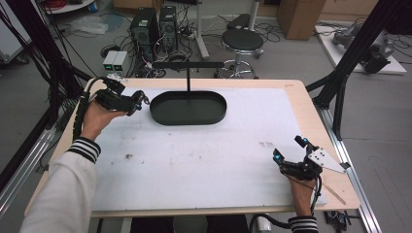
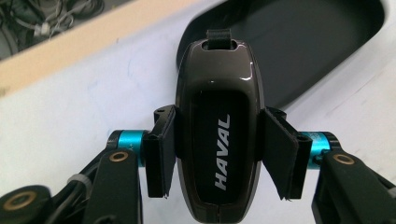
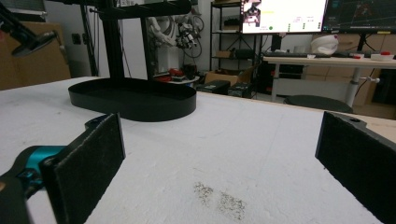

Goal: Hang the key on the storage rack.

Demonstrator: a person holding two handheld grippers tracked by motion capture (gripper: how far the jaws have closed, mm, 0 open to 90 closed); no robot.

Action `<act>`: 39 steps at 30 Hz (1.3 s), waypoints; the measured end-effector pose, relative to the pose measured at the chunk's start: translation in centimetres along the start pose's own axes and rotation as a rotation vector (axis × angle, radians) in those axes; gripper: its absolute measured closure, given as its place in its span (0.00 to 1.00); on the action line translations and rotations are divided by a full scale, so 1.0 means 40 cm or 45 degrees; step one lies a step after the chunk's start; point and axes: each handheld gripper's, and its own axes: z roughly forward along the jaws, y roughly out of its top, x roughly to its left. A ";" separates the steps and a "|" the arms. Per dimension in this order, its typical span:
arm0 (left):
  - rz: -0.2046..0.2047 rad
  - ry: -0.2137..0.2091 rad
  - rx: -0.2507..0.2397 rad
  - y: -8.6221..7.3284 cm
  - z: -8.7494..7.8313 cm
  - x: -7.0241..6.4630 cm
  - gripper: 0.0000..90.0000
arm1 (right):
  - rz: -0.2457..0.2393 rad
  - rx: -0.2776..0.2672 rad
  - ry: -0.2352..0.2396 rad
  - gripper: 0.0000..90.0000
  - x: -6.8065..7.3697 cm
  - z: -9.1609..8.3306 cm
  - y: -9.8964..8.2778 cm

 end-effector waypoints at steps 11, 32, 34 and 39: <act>0.000 0.026 -0.091 0.077 -0.034 -0.018 0.54 | 0.005 0.002 0.001 0.00 0.000 0.000 0.000; 0.025 0.046 -0.161 0.194 -0.048 -0.030 0.54 | 0.008 -0.002 0.002 0.00 0.000 0.000 0.000; 0.026 0.049 -0.164 0.204 -0.046 -0.033 0.54 | 0.004 -0.005 0.001 0.00 -0.001 0.000 0.000; 0.032 0.065 -0.152 0.223 -0.037 -0.042 0.54 | 0.009 -0.001 0.002 0.00 0.000 0.000 0.000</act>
